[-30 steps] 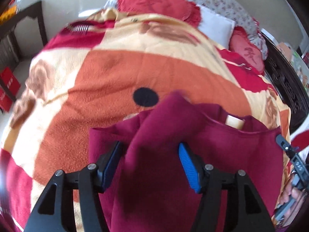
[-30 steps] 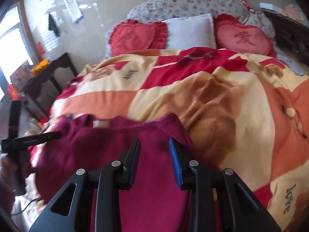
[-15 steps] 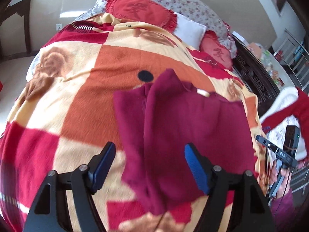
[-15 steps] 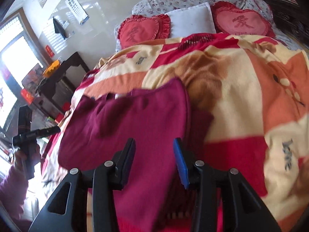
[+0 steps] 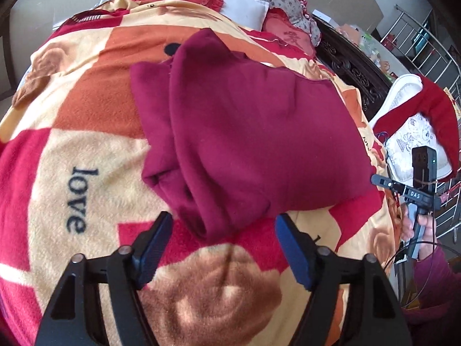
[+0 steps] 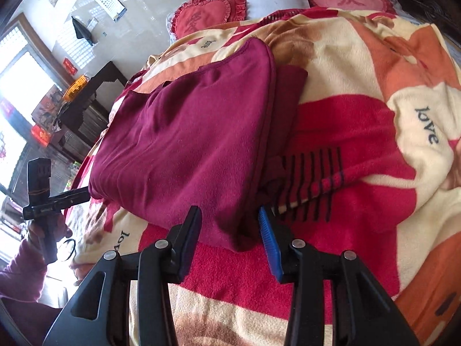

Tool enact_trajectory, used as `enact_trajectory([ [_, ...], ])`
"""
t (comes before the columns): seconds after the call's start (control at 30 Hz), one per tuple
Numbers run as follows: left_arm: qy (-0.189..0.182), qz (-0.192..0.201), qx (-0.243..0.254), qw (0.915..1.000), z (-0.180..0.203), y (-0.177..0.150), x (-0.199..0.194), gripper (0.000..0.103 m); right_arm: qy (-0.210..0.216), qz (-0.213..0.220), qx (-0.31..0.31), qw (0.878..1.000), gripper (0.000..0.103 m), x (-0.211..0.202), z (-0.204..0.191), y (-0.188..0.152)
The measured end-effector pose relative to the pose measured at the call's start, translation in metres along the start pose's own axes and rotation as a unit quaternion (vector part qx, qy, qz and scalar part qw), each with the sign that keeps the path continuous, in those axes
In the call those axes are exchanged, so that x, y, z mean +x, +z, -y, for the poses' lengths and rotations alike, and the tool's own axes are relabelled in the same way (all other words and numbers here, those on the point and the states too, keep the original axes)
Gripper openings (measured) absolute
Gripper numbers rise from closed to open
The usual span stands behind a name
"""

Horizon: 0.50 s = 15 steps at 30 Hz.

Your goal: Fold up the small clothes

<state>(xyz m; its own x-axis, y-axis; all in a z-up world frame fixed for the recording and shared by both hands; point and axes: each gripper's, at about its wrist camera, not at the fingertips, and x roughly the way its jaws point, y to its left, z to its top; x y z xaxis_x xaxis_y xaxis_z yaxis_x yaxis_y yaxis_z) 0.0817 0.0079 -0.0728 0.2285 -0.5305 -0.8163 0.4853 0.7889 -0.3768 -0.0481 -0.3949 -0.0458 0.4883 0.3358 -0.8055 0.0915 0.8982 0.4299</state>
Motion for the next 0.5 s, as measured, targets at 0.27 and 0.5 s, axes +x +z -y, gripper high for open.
enact_trajectory([
  [0.27, 0.048, -0.013, 0.038, 0.9981, 0.007, 0.011, -0.004, 0.013, -0.010, 0.011, -0.011, 1.000, 0.000, 0.013, -0.009, 0.001],
  [0.5, 0.044, 0.014, 0.027, 0.9986, -0.007, 0.005, -0.030, 0.008, 0.019, 0.060, -0.014, 0.998, 0.000, -0.030, -0.009, 0.010],
])
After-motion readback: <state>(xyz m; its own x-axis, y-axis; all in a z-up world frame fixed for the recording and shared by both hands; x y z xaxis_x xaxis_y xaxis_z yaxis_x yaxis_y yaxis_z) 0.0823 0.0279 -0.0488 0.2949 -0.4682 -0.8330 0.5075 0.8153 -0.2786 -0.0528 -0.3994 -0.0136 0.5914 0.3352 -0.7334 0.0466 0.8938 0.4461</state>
